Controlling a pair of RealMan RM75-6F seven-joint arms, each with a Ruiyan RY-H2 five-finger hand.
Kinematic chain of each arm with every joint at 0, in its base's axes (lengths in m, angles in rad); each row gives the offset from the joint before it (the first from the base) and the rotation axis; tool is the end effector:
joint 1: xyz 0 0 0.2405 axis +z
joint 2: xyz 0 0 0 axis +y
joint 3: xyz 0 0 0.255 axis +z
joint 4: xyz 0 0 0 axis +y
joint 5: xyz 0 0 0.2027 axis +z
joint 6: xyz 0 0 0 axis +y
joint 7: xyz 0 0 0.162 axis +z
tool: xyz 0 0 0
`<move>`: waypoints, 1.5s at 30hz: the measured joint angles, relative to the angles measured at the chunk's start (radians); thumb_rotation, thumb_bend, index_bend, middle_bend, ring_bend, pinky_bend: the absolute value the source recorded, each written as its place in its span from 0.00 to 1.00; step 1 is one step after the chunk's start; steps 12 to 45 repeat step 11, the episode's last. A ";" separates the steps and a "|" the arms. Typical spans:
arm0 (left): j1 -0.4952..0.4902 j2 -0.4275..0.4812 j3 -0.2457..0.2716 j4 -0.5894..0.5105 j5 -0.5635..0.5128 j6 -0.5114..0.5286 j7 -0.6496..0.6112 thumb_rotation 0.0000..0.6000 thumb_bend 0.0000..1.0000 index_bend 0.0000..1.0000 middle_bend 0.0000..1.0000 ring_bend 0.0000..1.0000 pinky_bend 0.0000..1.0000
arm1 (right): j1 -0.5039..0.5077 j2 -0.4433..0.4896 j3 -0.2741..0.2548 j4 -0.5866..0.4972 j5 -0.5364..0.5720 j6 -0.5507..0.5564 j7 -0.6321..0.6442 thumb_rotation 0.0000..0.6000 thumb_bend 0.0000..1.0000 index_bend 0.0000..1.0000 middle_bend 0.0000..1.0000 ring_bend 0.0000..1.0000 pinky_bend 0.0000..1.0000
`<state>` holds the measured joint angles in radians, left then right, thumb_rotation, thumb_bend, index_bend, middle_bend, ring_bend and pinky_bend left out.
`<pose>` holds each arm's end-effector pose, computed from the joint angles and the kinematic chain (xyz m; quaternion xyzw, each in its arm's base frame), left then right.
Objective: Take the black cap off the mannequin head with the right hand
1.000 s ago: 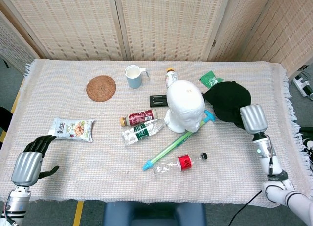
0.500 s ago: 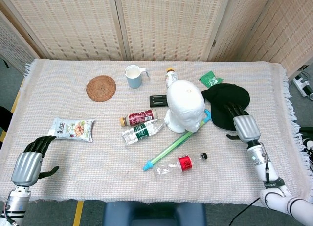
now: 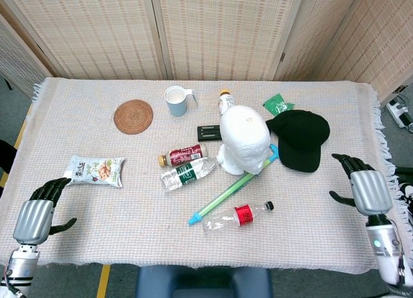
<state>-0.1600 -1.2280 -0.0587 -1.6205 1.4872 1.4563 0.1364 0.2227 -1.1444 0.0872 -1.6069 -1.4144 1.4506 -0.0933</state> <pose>-0.2821 0.2209 0.1275 -0.6157 -0.3690 -0.3971 0.5719 -0.2863 -0.2470 0.1634 0.6062 -0.3456 0.3968 0.5963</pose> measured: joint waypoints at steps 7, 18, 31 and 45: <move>0.009 0.004 -0.001 -0.008 -0.005 0.013 0.002 1.00 0.16 0.17 0.19 0.17 0.27 | -0.153 0.054 -0.081 -0.105 -0.097 0.173 -0.008 1.00 0.04 0.19 0.25 0.25 0.46; 0.011 0.006 -0.003 -0.010 -0.008 0.016 0.002 1.00 0.16 0.18 0.19 0.17 0.26 | -0.190 0.063 -0.104 -0.124 -0.129 0.201 -0.008 1.00 0.04 0.19 0.25 0.25 0.46; 0.011 0.006 -0.003 -0.010 -0.008 0.016 0.002 1.00 0.16 0.18 0.19 0.17 0.26 | -0.190 0.063 -0.104 -0.124 -0.129 0.201 -0.008 1.00 0.04 0.19 0.25 0.25 0.46; 0.011 0.006 -0.003 -0.010 -0.008 0.016 0.002 1.00 0.16 0.18 0.19 0.17 0.26 | -0.190 0.063 -0.104 -0.124 -0.129 0.201 -0.008 1.00 0.04 0.19 0.25 0.25 0.46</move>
